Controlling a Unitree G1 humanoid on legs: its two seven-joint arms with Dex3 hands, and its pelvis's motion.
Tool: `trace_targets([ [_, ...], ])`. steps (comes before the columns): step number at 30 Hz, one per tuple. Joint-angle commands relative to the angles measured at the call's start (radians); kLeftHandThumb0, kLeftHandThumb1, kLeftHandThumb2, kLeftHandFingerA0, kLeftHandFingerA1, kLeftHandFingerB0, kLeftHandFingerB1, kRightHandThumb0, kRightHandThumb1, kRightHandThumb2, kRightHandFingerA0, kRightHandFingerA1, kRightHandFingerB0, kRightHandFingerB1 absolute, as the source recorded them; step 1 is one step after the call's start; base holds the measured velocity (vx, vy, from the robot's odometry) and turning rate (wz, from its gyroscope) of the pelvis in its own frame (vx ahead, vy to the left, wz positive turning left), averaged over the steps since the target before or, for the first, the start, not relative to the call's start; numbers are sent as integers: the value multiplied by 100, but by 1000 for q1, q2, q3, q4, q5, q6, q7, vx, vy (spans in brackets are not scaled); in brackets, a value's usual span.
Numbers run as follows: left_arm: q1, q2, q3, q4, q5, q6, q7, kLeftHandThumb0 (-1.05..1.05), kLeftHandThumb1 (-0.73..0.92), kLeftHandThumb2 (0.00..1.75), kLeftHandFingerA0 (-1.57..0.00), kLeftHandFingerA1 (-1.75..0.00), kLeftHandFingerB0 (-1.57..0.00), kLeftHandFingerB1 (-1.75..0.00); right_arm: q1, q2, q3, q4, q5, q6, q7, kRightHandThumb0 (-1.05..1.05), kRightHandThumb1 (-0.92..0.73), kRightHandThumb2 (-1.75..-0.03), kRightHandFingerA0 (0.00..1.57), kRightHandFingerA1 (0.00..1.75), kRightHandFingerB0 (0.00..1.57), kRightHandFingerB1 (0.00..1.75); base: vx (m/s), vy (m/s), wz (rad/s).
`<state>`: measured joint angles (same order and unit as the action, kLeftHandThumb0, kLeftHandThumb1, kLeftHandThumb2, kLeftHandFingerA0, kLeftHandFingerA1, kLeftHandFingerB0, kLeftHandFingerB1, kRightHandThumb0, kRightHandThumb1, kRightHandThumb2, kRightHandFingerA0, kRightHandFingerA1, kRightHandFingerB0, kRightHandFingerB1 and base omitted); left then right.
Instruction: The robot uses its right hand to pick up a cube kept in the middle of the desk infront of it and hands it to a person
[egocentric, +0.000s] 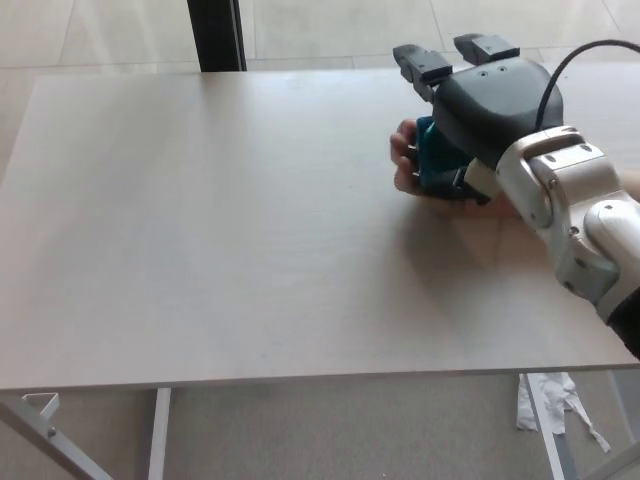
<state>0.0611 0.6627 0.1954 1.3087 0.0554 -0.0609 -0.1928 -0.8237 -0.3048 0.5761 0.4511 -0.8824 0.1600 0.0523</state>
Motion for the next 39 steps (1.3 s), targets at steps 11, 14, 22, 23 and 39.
trace_targets([
  [11,41,25,5,13,0,-10,13,-83,92,71,-60,-72,-51,-42,706,-279,-1267,-1124,676,33,552,-30,-31,-89,9,53,8,51,0,0,0],
  [14,44,25,10,16,-3,-11,17,-81,92,70,-52,-56,-51,-41,852,-284,-1461,-1093,709,-135,527,-62,-56,-57,25,35,23,30,0,0,0],
  [22,64,30,15,18,-9,-8,9,-81,92,71,-44,-51,-43,-41,1211,-137,-1910,-795,908,-397,258,-54,-39,-73,44,51,40,46,0,0,0],
  [23,64,26,21,22,-14,-8,10,-86,76,89,-44,-53,-38,-46,1249,-147,-1928,-605,909,-513,149,-55,-41,-77,50,56,39,47,0,0,0],
  [39,60,24,21,13,-15,-1,9,-85,80,85,-41,-53,-37,-44,915,-275,-1770,142,870,-190,-116,-50,-44,-78,106,106,40,52,0,0,0],
])
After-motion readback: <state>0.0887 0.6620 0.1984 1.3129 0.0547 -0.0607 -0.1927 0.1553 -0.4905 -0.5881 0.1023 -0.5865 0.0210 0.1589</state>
